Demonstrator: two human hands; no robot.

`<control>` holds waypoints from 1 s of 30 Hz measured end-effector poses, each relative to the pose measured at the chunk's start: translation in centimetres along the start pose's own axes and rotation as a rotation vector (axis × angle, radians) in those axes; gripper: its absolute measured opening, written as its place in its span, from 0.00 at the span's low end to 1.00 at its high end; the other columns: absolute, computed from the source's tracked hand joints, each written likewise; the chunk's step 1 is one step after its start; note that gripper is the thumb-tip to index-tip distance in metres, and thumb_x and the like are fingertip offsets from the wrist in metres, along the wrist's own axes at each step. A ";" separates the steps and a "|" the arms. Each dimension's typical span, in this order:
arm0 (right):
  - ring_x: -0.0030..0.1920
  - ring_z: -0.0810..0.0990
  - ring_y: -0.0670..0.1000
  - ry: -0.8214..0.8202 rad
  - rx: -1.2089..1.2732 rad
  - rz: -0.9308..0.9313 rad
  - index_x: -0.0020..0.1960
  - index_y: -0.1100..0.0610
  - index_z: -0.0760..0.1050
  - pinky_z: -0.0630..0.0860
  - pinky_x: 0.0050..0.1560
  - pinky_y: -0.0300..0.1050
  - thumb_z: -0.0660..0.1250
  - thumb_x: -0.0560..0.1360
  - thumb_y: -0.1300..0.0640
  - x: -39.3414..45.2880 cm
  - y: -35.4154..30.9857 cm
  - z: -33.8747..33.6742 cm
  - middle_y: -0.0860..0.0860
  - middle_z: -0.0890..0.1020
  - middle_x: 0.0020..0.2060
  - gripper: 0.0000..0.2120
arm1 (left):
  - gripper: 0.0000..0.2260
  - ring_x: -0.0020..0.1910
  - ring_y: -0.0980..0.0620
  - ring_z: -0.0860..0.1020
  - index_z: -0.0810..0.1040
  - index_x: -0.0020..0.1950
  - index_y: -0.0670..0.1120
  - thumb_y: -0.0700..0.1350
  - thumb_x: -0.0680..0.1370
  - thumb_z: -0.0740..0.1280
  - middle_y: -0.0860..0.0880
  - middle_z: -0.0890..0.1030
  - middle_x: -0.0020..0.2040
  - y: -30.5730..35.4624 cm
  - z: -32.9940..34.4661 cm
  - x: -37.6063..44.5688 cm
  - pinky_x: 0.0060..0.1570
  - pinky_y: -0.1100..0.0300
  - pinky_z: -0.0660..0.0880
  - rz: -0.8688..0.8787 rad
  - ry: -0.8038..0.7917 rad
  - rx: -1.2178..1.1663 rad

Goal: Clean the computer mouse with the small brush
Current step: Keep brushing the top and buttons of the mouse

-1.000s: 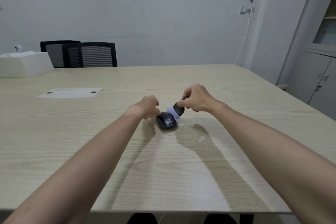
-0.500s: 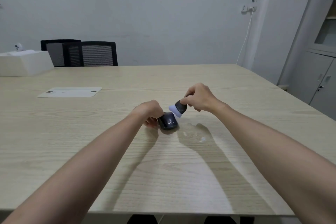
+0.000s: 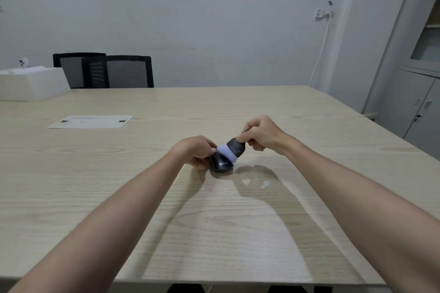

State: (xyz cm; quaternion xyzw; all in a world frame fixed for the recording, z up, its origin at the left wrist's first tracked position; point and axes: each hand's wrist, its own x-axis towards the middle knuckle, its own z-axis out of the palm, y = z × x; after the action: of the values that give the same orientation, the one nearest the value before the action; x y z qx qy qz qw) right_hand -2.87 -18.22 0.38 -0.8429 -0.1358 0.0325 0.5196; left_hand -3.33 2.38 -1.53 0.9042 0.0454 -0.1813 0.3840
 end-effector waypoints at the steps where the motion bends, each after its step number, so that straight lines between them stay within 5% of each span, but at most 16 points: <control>1: 0.25 0.69 0.51 -0.022 -0.023 -0.001 0.32 0.60 0.79 0.65 0.26 0.40 0.75 0.68 0.65 0.0 0.2 0.2 0.54 0.75 0.26 0.08 | 0.15 0.37 0.50 0.77 0.74 0.70 0.48 0.43 0.85 0.58 0.45 0.78 0.49 0.0 -0.1 0.1 0.34 0.60 0.77 -0.001 -0.011 0.000; 8: 0.18 0.68 0.44 0.124 -0.250 -0.075 0.37 0.61 0.80 0.66 0.21 0.36 0.73 0.70 0.63 0.1 0.2 0.0 0.52 0.78 0.29 0.04 | 0.15 0.37 0.50 0.75 0.75 0.70 0.49 0.42 0.85 0.58 0.46 0.75 0.44 0.1 -0.2 -0.4 0.38 0.59 0.77 0.009 -0.018 0.009; 12: 0.25 0.68 0.54 0.065 -0.056 -0.069 0.34 0.64 0.78 0.65 0.24 0.40 0.74 0.66 0.64 0.1 0.3 0.2 0.55 0.76 0.25 0.06 | 0.15 0.36 0.51 0.73 0.76 0.68 0.49 0.41 0.85 0.57 0.46 0.74 0.44 0.1 -0.2 -0.6 0.36 0.60 0.75 0.003 -0.015 0.005; 19: 0.31 0.77 0.47 0.215 -0.322 -0.105 0.36 0.60 0.80 0.71 0.30 0.38 0.74 0.67 0.61 0.3 1.0 0.4 0.48 0.80 0.31 0.04 | 0.16 0.35 0.50 0.73 0.71 0.71 0.49 0.39 0.84 0.58 0.45 0.77 0.42 0.3 0.8 -1.5 0.35 0.60 0.73 0.028 0.062 -0.019; 22: 0.21 0.71 0.42 0.203 -0.156 -0.088 0.35 0.65 0.79 0.66 0.23 0.36 0.73 0.67 0.64 0.0 0.7 0.1 0.50 0.77 0.25 0.05 | 0.08 0.40 0.43 0.74 0.73 0.57 0.41 0.38 0.79 0.58 0.40 0.76 0.43 0.6 1.4 -2.0 0.43 0.54 0.74 0.007 0.125 0.027; 25: 0.26 0.71 0.53 0.140 -0.035 -0.086 0.31 0.62 0.77 0.65 0.25 0.41 0.73 0.65 0.64 -0.2 1.1 0.4 0.55 0.76 0.25 0.07 | 0.06 0.44 0.43 0.72 0.74 0.46 0.43 0.45 0.76 0.65 0.43 0.73 0.47 1.4 2.1 -3.0 0.46 0.54 0.72 -0.029 0.088 0.006; 30: 0.23 0.70 0.50 0.091 -0.081 -0.086 0.32 0.60 0.79 0.66 0.24 0.40 0.74 0.66 0.63 -0.2 1.5 1.0 0.51 0.77 0.24 0.06 | 0.18 0.39 0.48 0.76 0.75 0.47 0.44 0.55 0.69 0.75 0.43 0.78 0.52 1.3 3.4 -2.7 0.33 0.61 0.69 -0.011 0.176 0.160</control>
State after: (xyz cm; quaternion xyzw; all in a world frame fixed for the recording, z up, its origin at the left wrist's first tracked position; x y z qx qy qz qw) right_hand -3.00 -18.03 -1.49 -0.8572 -0.1493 -0.0337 0.4917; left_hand -6.57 -0.80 -1.87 0.9442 0.0691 -0.1064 0.3040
